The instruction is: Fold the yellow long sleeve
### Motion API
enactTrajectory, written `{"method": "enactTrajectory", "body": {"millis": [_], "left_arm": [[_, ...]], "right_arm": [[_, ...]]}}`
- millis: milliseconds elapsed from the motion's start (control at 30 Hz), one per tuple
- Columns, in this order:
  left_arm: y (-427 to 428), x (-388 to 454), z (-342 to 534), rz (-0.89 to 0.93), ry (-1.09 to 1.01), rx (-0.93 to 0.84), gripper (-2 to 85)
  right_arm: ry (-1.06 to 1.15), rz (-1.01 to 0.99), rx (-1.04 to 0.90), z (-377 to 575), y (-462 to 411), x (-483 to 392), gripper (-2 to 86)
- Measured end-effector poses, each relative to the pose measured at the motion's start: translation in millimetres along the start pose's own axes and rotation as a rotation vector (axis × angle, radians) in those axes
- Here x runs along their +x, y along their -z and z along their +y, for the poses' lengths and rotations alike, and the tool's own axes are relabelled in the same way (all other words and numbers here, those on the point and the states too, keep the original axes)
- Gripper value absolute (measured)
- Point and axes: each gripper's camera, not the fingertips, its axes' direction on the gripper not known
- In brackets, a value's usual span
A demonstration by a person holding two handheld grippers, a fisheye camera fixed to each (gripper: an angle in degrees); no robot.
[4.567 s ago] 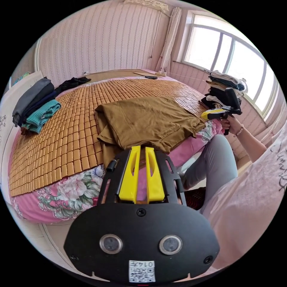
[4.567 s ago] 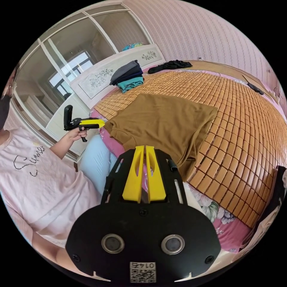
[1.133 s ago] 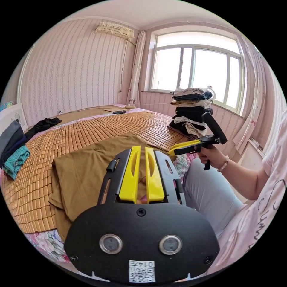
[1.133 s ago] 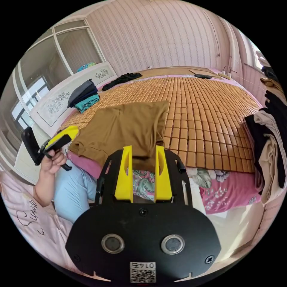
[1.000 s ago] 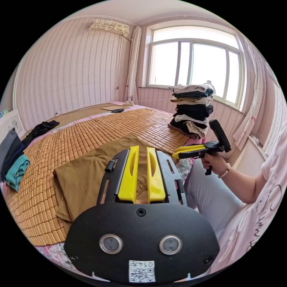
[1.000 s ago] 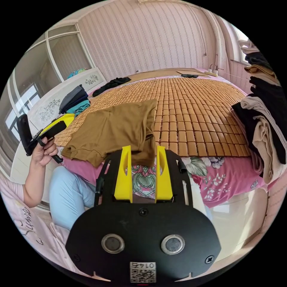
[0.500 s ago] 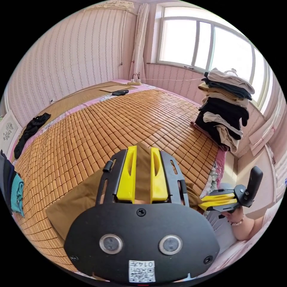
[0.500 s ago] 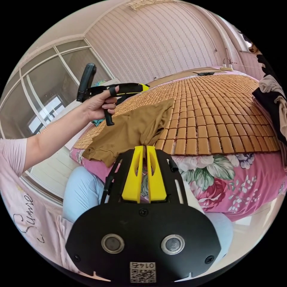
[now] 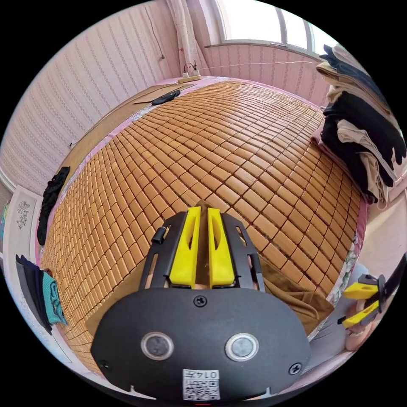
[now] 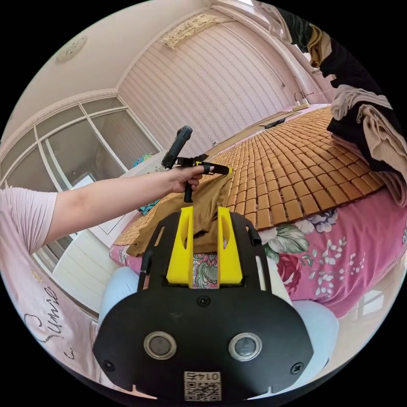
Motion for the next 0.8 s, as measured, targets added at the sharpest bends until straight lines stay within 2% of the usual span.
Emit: {"method": "enactTrajectory", "body": {"millis": [133,267,433,633,800], "left_arm": [[-8,8,-10,-0.009,-0.018,-0.029,-0.7],[-12,8,-13,-0.003,-0.038,-0.034,-0.9],[-16,1,-16,0.017,0.008,-0.056,-1.0],[-10,-9,-18,0.043,0.05,-0.036,-1.0],[9,-18,-26,0.127,0.091,0.034,-1.0]], "right_arm": [[0.059,0.055,-0.136,-2,-23,-6,13.3],[0.061,0.135,-0.138,1,-24,-1,7.9],[0.076,0.047,-0.199,3,-29,6,1.6],[0.019,0.004,-0.115,7,-5,23,0.1],[0.001,-0.004,0.076,15,38,32,-0.3]]}}
